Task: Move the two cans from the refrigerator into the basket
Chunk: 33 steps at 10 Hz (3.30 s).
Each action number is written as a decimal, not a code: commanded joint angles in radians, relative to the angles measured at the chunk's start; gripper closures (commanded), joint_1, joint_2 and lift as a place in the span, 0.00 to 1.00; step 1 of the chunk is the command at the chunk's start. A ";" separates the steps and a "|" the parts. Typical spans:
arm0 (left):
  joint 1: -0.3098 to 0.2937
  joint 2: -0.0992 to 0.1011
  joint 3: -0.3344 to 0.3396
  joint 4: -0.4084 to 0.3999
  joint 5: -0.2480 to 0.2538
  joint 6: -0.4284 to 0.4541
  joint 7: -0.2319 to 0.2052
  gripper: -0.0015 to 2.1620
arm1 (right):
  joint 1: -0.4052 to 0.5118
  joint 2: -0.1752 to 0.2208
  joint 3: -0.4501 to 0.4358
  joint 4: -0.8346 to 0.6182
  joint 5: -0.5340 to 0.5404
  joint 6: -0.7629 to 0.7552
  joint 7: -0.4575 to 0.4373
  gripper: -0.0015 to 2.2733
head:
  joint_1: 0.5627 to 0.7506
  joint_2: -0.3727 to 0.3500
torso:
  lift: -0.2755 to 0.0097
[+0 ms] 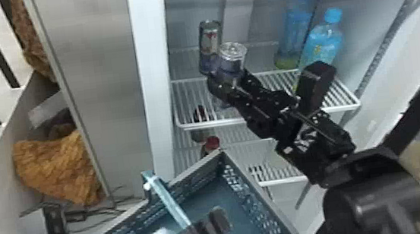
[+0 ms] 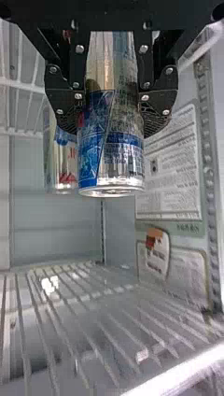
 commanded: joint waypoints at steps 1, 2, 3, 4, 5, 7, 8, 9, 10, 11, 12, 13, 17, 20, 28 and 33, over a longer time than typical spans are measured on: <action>0.000 0.000 0.003 0.000 0.002 -0.002 0.000 0.56 | 0.053 -0.010 -0.012 -0.078 -0.019 0.017 0.000 0.54 | 0.70 0.26 | 0.84; 0.000 0.000 0.005 0.000 0.002 -0.002 0.000 0.56 | 0.083 -0.013 -0.022 -0.122 -0.027 0.029 0.001 0.54 | 0.70 0.25 | 0.84; -0.002 -0.002 0.007 0.000 0.002 -0.002 0.000 0.56 | 0.120 -0.016 -0.034 -0.176 -0.039 0.056 0.001 0.54 | 0.70 0.25 | 0.84; -0.002 -0.002 0.007 0.000 0.002 -0.002 0.000 0.56 | 0.169 -0.022 -0.044 -0.245 -0.047 0.093 0.001 0.54 | 0.70 0.25 | 0.84; -0.002 -0.002 0.007 0.000 0.002 -0.004 0.000 0.56 | 0.225 -0.027 -0.056 -0.309 -0.063 0.123 0.008 0.54 | 0.70 0.24 | 0.84; -0.002 -0.002 0.009 0.000 0.000 -0.004 0.000 0.56 | 0.318 -0.035 -0.074 -0.419 -0.067 0.169 0.020 0.54 | 0.70 0.24 | 0.84; -0.002 -0.002 0.007 0.000 0.000 -0.002 0.000 0.56 | 0.363 -0.035 -0.086 -0.461 -0.083 0.186 0.032 0.54 | 0.70 0.24 | 0.84; -0.002 0.000 0.007 0.000 0.000 -0.004 0.000 0.56 | 0.417 -0.033 -0.092 -0.522 -0.079 0.204 0.037 0.54 | 0.70 0.24 | 0.84; -0.002 0.000 0.009 0.000 0.000 -0.002 0.000 0.56 | 0.461 -0.032 -0.100 -0.564 -0.093 0.228 0.044 0.54 | 0.70 0.24 | 0.84; -0.002 0.000 0.009 0.000 0.000 -0.002 0.000 0.56 | 0.500 -0.021 -0.116 -0.591 -0.095 0.255 0.061 0.54 | 0.70 0.24 | 0.84; -0.002 0.002 0.005 0.000 0.000 -0.002 0.000 0.56 | 0.532 -0.016 -0.120 -0.616 -0.095 0.275 0.067 0.54 | 0.70 0.24 | 0.84; -0.005 0.002 0.005 0.000 -0.002 -0.002 0.000 0.56 | 0.556 -0.010 -0.132 -0.633 -0.093 0.304 0.089 0.54 | 0.70 0.23 | 0.84; -0.005 0.003 0.001 0.000 -0.004 -0.002 0.000 0.56 | 0.593 -0.005 -0.140 -0.660 -0.089 0.422 0.167 0.54 | 0.70 0.23 | 0.84; -0.002 0.002 0.003 0.000 -0.004 -0.002 0.000 0.56 | 0.586 -0.009 -0.132 -0.684 -0.101 0.555 0.206 0.51 | 0.70 0.25 | 0.84; 0.000 0.000 0.005 0.000 0.000 -0.002 0.000 0.56 | 0.522 -0.019 -0.160 -0.616 -0.121 0.555 0.261 0.11 | 0.70 0.30 | 0.84; 0.002 -0.002 0.007 0.000 0.002 -0.002 0.000 0.56 | 0.444 0.028 -0.274 -0.557 -0.073 0.371 0.198 0.11 | 0.70 0.15 | 0.84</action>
